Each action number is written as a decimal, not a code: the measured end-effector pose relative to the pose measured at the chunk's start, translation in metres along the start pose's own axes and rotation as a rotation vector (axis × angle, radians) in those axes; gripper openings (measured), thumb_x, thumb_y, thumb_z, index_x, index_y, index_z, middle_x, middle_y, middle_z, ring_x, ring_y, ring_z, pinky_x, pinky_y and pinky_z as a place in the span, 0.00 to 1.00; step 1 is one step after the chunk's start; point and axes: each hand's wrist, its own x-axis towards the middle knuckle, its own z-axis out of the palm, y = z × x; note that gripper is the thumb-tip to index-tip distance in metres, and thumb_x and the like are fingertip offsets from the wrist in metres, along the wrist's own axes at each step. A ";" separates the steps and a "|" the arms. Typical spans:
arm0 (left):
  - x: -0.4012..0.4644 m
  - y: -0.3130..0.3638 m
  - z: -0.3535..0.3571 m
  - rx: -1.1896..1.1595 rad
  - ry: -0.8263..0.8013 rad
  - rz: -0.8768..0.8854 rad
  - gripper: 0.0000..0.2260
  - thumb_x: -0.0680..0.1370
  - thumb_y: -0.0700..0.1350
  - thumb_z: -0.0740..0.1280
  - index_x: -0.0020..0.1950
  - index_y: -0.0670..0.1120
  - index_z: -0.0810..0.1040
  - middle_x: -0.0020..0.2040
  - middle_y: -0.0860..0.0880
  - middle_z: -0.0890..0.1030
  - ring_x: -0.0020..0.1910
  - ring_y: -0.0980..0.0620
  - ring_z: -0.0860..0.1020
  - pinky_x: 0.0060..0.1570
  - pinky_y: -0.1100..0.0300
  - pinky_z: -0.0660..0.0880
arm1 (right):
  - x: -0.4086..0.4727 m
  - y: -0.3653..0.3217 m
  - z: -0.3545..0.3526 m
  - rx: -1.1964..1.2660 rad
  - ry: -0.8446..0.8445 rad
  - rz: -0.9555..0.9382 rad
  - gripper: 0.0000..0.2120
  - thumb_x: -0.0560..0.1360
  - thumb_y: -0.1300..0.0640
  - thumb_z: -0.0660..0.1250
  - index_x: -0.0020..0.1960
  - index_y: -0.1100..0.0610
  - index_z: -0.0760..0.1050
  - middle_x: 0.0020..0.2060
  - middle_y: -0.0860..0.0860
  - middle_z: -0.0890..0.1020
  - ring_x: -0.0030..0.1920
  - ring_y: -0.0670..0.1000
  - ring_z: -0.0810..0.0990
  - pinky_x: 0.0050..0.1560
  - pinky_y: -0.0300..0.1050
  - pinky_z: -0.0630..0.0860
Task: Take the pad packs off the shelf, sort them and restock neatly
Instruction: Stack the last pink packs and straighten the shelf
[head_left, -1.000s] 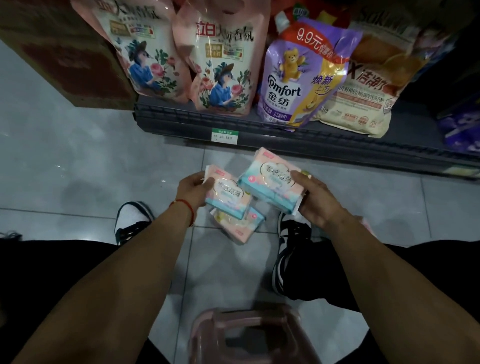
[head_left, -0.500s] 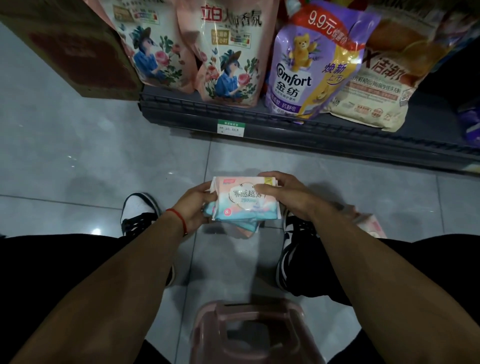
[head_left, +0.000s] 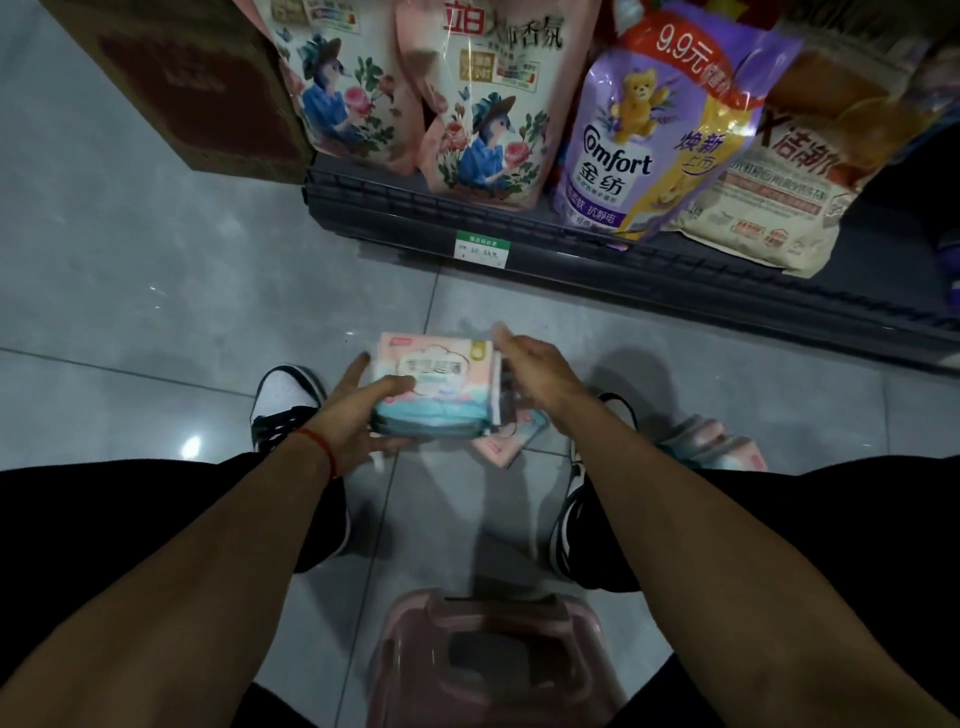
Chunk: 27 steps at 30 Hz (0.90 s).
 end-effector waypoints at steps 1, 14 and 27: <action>-0.002 -0.001 -0.005 -0.046 0.007 0.003 0.30 0.70 0.44 0.76 0.71 0.54 0.72 0.65 0.41 0.80 0.56 0.37 0.83 0.45 0.39 0.80 | 0.008 0.003 -0.003 -0.098 0.071 -0.042 0.20 0.78 0.37 0.67 0.57 0.52 0.82 0.55 0.51 0.86 0.56 0.55 0.84 0.60 0.52 0.79; -0.010 -0.019 -0.028 -0.150 0.128 0.065 0.29 0.75 0.36 0.71 0.70 0.59 0.70 0.63 0.45 0.80 0.55 0.39 0.82 0.44 0.41 0.81 | 0.032 0.082 0.003 0.049 0.326 0.160 0.33 0.55 0.50 0.87 0.56 0.55 0.77 0.54 0.56 0.84 0.52 0.56 0.84 0.55 0.54 0.82; 0.009 -0.056 0.030 -0.138 0.102 -0.093 0.42 0.73 0.25 0.60 0.77 0.64 0.61 0.63 0.49 0.80 0.52 0.46 0.79 0.54 0.46 0.76 | -0.027 0.047 0.040 0.004 0.208 0.034 0.34 0.62 0.33 0.78 0.61 0.49 0.74 0.56 0.53 0.81 0.52 0.52 0.84 0.50 0.57 0.84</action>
